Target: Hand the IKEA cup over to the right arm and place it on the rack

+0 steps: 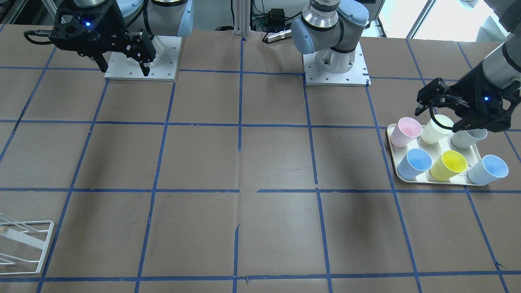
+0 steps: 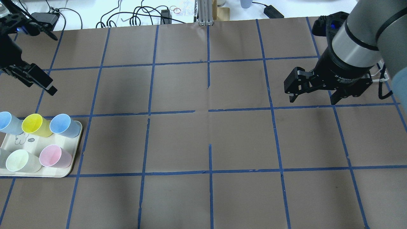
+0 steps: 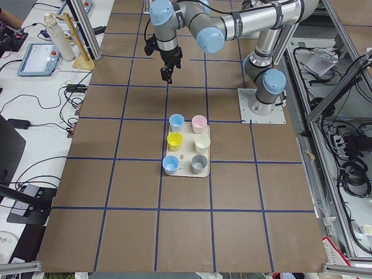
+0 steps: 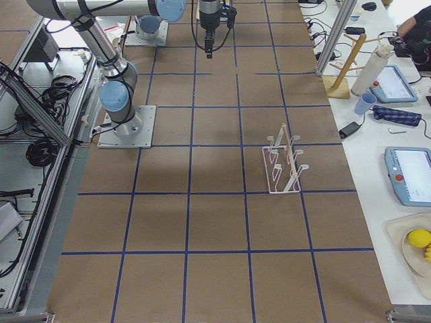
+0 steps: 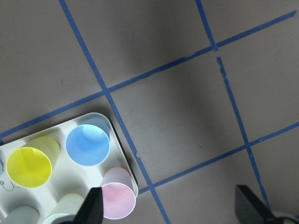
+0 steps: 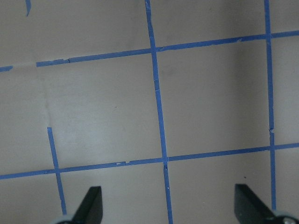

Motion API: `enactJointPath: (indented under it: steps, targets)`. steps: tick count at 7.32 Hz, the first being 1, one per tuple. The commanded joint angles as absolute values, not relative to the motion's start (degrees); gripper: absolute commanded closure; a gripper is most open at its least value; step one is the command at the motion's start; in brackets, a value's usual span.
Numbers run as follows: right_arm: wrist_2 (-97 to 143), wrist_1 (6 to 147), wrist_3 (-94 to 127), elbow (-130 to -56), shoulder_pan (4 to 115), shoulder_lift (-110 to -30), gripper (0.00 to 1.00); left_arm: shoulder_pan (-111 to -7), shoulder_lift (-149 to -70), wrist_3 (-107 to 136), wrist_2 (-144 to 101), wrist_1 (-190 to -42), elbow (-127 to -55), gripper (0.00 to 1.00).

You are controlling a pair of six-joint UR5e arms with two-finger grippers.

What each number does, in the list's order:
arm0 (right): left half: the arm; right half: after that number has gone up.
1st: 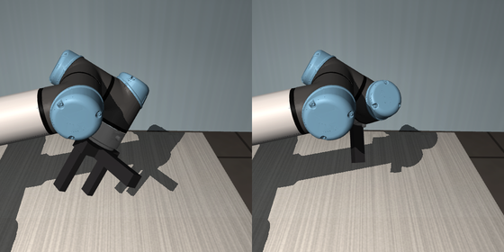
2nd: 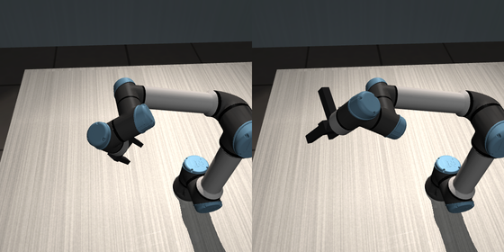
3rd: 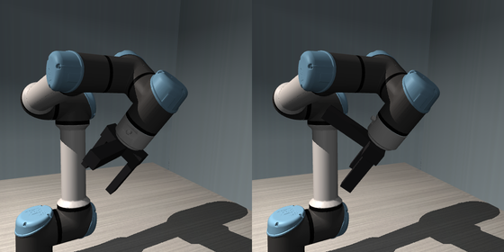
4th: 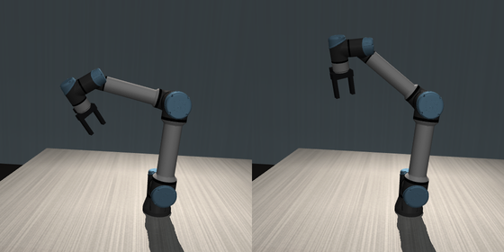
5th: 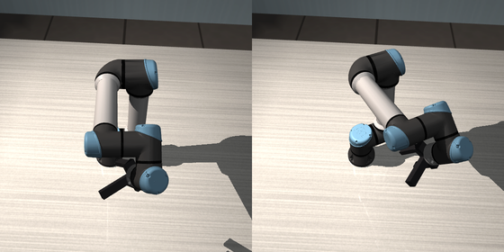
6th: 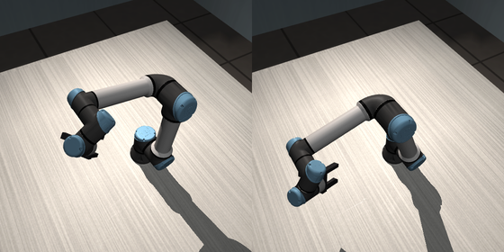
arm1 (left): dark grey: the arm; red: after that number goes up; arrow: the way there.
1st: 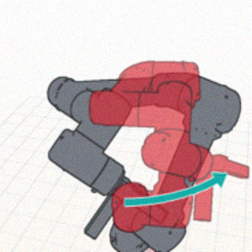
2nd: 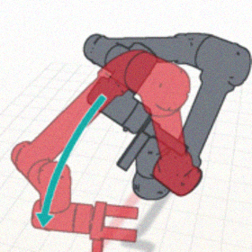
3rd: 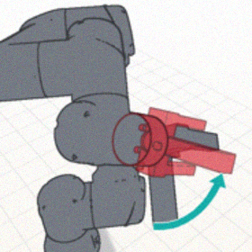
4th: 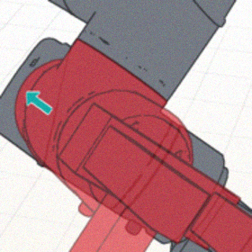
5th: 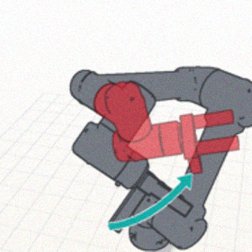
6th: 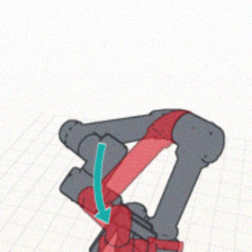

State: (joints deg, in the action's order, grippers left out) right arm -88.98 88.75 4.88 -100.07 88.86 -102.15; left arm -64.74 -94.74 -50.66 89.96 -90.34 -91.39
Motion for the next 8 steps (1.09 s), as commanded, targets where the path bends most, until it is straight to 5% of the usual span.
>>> enactJointPath:
  steps: [1,8]
  targets:
    - [-89.21,88.59,4.83,-100.11,88.86,-102.22,0.0,-62.67,-97.2,-56.32,90.35,-73.37,-99.11,0.0]
    - [-89.38,89.38,4.31,-99.93,88.86,-102.13,0.0,-57.22,-108.27,-73.56,91.24,-61.35,-103.27,0.0]
